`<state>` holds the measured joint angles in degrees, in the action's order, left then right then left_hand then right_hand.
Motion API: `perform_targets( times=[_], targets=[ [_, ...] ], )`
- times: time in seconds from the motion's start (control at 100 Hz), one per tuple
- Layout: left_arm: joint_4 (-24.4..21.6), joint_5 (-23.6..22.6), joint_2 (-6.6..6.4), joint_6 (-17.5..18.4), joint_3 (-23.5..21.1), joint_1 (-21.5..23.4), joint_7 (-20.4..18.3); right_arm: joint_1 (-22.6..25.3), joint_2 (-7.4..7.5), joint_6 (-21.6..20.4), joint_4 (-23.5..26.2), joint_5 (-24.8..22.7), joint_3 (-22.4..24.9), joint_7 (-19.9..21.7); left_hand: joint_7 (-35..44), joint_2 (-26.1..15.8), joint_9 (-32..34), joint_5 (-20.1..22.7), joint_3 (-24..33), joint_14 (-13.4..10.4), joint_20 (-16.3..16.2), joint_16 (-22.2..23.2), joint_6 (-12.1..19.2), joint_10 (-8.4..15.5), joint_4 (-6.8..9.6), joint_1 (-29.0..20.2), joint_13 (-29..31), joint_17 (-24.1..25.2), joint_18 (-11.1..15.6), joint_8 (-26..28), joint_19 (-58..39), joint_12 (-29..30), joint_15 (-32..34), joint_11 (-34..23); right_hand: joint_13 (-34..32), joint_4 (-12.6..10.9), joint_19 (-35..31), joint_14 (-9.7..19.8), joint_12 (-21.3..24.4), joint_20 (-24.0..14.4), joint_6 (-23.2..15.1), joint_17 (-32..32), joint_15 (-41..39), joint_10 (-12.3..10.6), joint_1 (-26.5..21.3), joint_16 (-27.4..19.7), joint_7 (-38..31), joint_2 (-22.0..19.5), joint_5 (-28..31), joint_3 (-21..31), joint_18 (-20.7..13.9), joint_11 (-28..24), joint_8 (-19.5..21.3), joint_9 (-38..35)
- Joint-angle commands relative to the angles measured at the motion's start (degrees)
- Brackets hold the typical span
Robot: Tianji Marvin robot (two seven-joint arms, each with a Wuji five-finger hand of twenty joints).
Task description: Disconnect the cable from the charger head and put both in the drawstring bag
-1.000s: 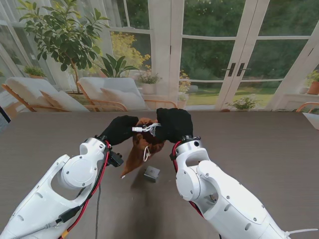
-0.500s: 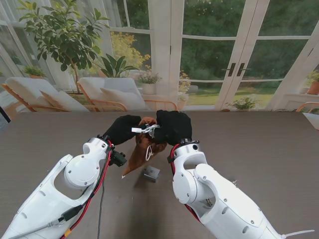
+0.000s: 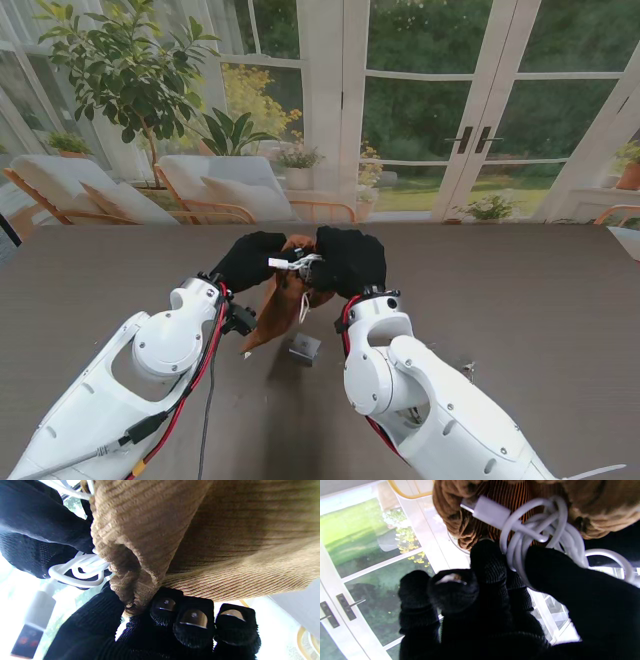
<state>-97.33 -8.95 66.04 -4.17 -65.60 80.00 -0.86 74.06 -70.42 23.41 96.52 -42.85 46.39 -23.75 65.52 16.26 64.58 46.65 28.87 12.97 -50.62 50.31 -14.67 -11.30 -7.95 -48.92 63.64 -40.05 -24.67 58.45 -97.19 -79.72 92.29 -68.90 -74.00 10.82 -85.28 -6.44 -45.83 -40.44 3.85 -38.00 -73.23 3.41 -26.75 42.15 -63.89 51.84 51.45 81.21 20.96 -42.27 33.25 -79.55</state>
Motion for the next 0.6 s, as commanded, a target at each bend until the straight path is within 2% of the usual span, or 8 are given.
perform_targets(
  times=[0.0,0.32,0.47,0.59],
  targets=[
    [0.2,0.4,0.4,-0.1,0.1,-0.1,-1.3,0.8,-0.62,0.2,0.9,0.3,-0.1,0.2,2.5,-1.3,-0.2,-1.9,1.1,-2.7,-1.5,0.7,-5.9,1.9,-0.98,-3.9,-1.2,0.8,-1.3,1.3,0.2,-1.6,2.6,-1.1,-1.1,1.1,1.2,1.4,-1.3,1.7,-5.2,-22.1,0.8,4.3,-4.8,-0.8,-3.1,-3.6,1.5,6.6,2.6,1.5,-0.4,1.0],
    [1.1,1.4,0.66,0.2,0.8,-0.6,-1.0,1.4,-0.93,0.8,1.0,1.2,-0.1,-0.4,2.5,-1.3,-0.5,-2.1,1.1,-2.1,-2.6,1.1,-5.8,1.4,-1.18,-4.3,-1.8,1.4,-1.4,1.3,1.0,-1.9,2.4,-0.8,-1.1,3.3,2.8,1.1,-1.6,0.7,-3.8,-19.7,2.7,4.8,-4.8,-1.5,-0.5,-3.6,1.7,3.9,2.8,2.1,-4.1,2.8],
    [1.1,2.1,0.81,0.7,0.7,-0.6,-0.6,1.2,0.08,0.2,0.7,0.0,0.0,2.3,2.6,-1.3,-0.6,-2.1,1.1,-2.0,-3.0,1.3,-5.8,1.4,-1.24,-4.4,-1.8,1.4,-1.4,1.4,1.2,-2.0,2.4,-0.8,-1.1,1.0,4.2,0.6,-2.3,-0.4,-4.9,-15.8,6.4,4.6,-3.4,-2.9,0.8,-6.7,-0.5,-0.4,1.4,2.8,-5.2,7.0],
    [1.0,2.6,0.84,0.9,0.5,-0.4,-0.6,1.0,0.71,-0.3,0.6,-0.8,0.3,4.0,2.6,-1.1,-0.7,-2.1,1.2,-1.9,-3.3,1.4,-5.7,1.2,-1.33,-4.5,-2.1,1.9,-1.4,1.4,1.5,-2.2,2.3,-0.8,-0.9,0.3,5.7,-0.4,-3.5,-1.3,-3.1,-11.4,12.7,4.9,-4.8,-5.2,1.7,-4.7,-5.7,0.8,0.5,3.2,-5.5,12.0]
  ],
)
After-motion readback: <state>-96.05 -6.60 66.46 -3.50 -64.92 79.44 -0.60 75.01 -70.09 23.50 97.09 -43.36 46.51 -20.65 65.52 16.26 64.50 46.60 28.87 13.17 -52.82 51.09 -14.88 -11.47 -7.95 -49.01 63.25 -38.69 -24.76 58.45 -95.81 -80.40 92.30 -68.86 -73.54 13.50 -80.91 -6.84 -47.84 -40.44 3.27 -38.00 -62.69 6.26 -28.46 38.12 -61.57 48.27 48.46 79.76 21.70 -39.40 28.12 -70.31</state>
